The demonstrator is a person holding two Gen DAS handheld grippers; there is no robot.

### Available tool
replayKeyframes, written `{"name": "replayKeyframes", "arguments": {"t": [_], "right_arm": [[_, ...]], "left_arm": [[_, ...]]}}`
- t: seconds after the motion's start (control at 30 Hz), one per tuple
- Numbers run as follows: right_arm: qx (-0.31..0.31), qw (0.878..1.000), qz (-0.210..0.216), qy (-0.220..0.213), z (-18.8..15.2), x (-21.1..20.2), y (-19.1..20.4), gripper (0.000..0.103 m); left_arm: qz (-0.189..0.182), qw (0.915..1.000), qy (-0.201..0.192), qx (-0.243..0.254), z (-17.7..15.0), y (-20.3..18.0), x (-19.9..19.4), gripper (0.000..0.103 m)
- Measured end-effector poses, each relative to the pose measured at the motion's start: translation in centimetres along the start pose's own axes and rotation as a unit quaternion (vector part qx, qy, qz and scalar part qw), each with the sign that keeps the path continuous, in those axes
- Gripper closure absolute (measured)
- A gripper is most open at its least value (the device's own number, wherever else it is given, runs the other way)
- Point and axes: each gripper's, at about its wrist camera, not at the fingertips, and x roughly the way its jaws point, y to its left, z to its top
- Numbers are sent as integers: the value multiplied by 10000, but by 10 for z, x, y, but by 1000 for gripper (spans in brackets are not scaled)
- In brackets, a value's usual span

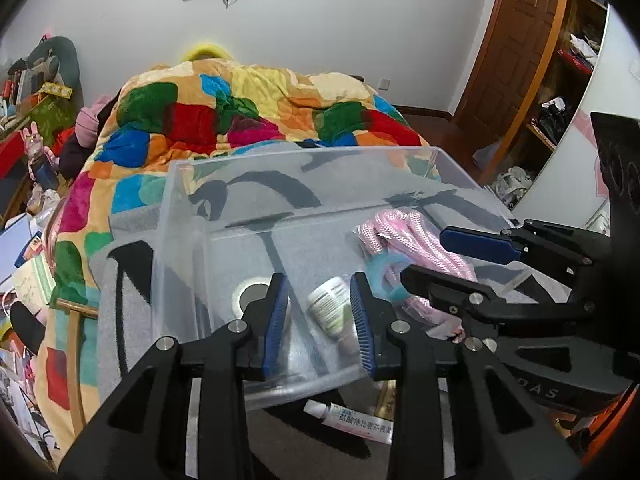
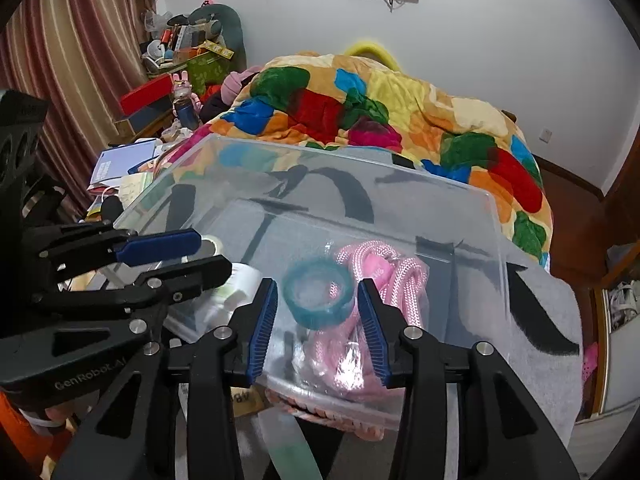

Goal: Organize objects
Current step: 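Place the pill bottle and blue tape roll into the clear box, releasing both, then grasp the toothpaste tube with the left gripper while the right grasps the mint-green bottle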

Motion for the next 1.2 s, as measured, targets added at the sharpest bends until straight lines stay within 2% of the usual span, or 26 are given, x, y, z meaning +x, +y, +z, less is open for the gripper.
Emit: {"name": "replayKeyframes", "arguments": {"t": [0.07,0.2,0.43,0.47,0.53,0.7,1.03,1.13,1.2], "right_arm": [[-32,10000,-16,-77,-2,-7,1,58],[-30,9997,-42,-232,-5,-21,1,56],[224,9982,-116,-536,-25,-54,-12,49],[245,9980,-127,-567,-29,-59,-13,49],[272,9978,-95,-592,-35,-64,-15,49],[285,9979,-56,-586,-57,-72,-19,49],[-165,9998,61,-72,-95,-52,-5,49],[-225,9996,122,105,-99,-38,-1,49],[-213,9994,172,210,-100,-29,1,49]], "left_arm": [[60,9999,-75,42,0,-1,-6,66],[141,9995,-281,77,-1,-2,-23,49],[292,9968,-745,87,-21,-6,-63,36],[297,9966,-766,80,-25,-6,-66,32],[289,9963,-809,41,-31,-7,-72,17],[275,9968,-744,28,-50,-12,-75,14],[353,9990,124,238,-77,-42,-10,14],[532,9976,324,287,-83,-40,2,15],[449,9981,383,175,-89,-31,1,15]]}}
